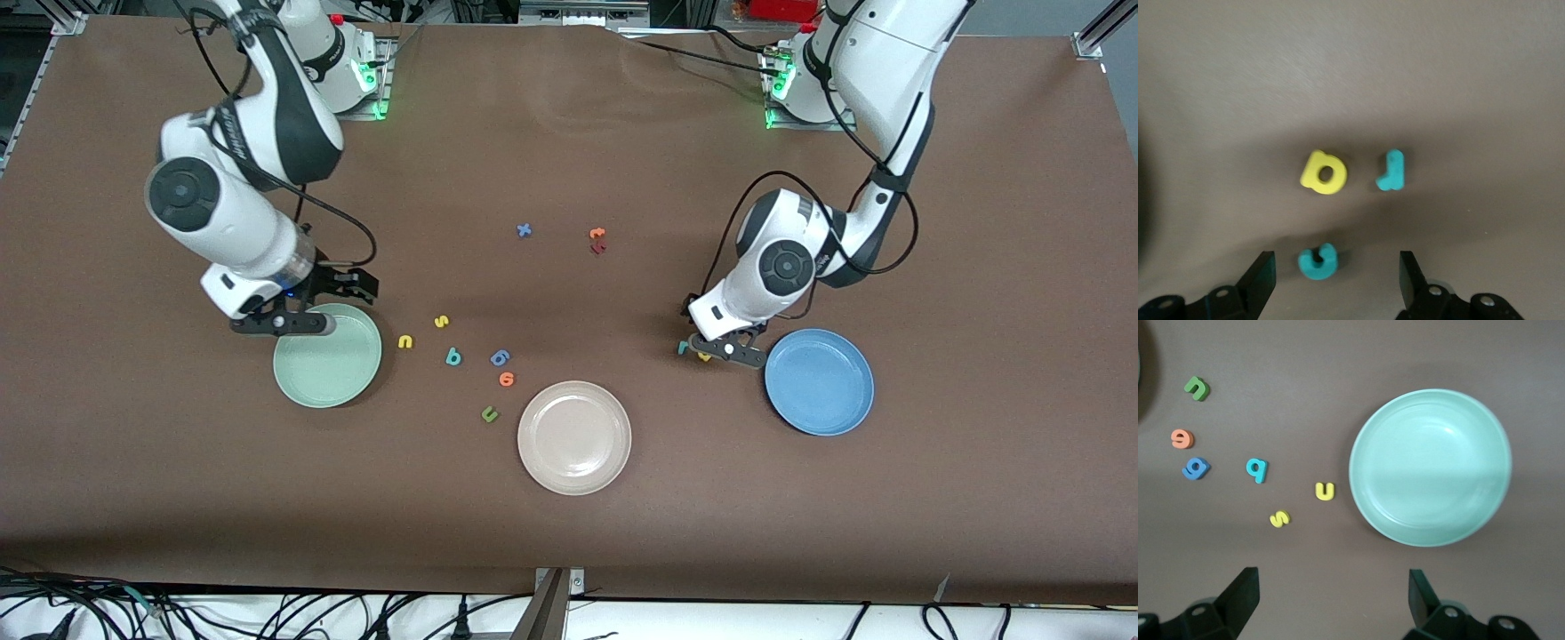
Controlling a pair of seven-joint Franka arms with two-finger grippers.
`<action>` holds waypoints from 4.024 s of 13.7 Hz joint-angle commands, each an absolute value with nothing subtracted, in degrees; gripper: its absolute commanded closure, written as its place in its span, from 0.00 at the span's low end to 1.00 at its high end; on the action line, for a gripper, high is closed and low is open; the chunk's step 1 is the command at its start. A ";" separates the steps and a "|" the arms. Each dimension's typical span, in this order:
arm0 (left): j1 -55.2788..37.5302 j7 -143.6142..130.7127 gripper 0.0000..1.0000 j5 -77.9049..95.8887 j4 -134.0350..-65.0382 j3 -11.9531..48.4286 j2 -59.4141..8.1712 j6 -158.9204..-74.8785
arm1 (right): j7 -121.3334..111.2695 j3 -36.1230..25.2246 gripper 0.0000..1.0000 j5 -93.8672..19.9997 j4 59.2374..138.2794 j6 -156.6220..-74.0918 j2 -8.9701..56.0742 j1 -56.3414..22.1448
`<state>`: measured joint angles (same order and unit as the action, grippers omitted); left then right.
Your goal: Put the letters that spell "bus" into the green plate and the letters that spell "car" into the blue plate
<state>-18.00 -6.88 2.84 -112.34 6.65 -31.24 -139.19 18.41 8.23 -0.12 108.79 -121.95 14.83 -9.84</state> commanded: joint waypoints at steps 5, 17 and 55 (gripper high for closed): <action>-18.28 -7.65 0.22 2.72 -114.52 5.98 -31.64 -142.38 | 21.09 9.14 0.50 0.79 111.97 -131.81 20.11 -9.84; -17.14 -7.38 0.98 2.72 -112.51 5.28 -27.44 -135.82 | 22.33 9.05 0.61 0.70 112.68 -144.49 29.26 -10.90; -13.71 -7.03 0.25 -16.00 -100.28 11.95 -40.60 -135.26 | 16.47 6.43 1.00 2.11 104.41 -135.79 29.97 -10.55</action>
